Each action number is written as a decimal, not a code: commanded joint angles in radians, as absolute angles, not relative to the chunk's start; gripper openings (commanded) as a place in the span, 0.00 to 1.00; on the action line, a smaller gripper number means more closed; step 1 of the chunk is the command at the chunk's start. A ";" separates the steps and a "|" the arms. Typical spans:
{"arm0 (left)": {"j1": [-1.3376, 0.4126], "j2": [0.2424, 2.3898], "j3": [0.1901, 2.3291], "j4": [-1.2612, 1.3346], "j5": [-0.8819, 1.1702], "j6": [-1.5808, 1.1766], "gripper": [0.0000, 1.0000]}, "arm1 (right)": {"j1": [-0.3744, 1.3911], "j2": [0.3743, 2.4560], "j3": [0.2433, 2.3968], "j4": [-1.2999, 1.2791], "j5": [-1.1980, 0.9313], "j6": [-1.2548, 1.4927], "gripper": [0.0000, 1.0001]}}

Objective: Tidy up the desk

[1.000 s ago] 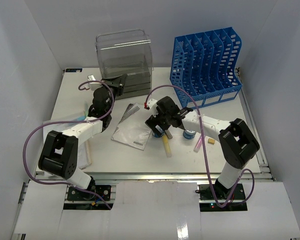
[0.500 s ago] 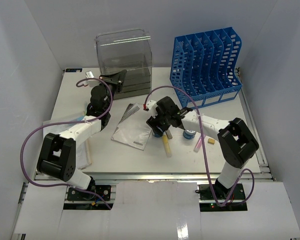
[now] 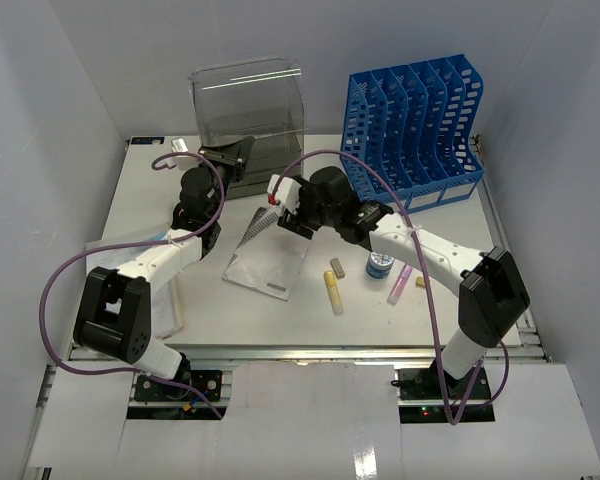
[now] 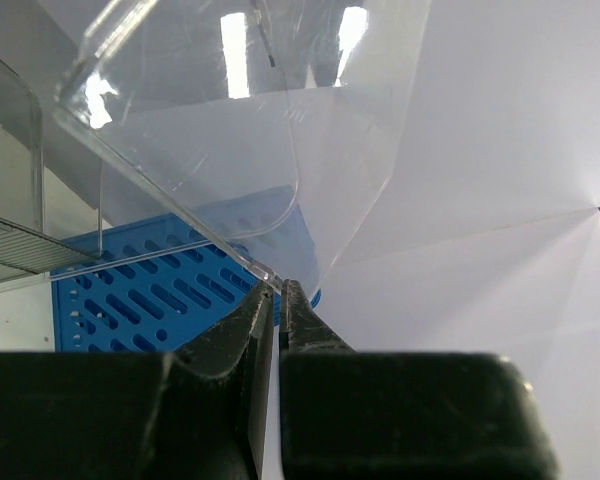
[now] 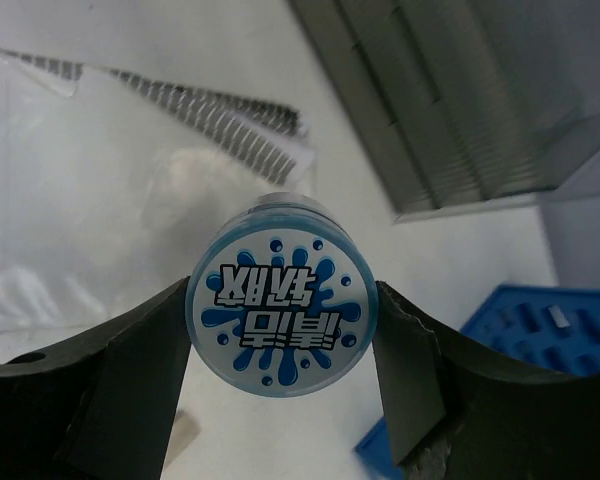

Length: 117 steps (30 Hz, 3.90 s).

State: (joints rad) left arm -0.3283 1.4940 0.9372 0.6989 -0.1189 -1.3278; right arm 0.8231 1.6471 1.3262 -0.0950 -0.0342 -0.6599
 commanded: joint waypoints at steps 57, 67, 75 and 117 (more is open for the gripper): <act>-0.268 1.478 1.081 0.674 -0.058 -1.336 0.00 | 0.709 2.274 1.646 1.054 0.040 -1.380 0.90; -0.267 1.479 1.075 0.663 -0.068 -1.327 0.00 | 0.769 1.874 1.207 0.575 -0.025 -1.411 0.90; -0.267 1.476 1.074 0.658 -0.069 -1.334 0.00 | 0.778 1.557 1.207 -0.392 -0.268 -1.218 0.99; -0.262 1.485 1.089 0.647 -0.041 -1.344 0.00 | 0.436 1.535 1.028 -0.519 -0.040 -0.410 0.90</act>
State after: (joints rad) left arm -0.2760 1.5002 1.0485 0.6319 -0.0368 -1.3437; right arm 0.4400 1.5137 1.0488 -0.5886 0.0233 -0.3703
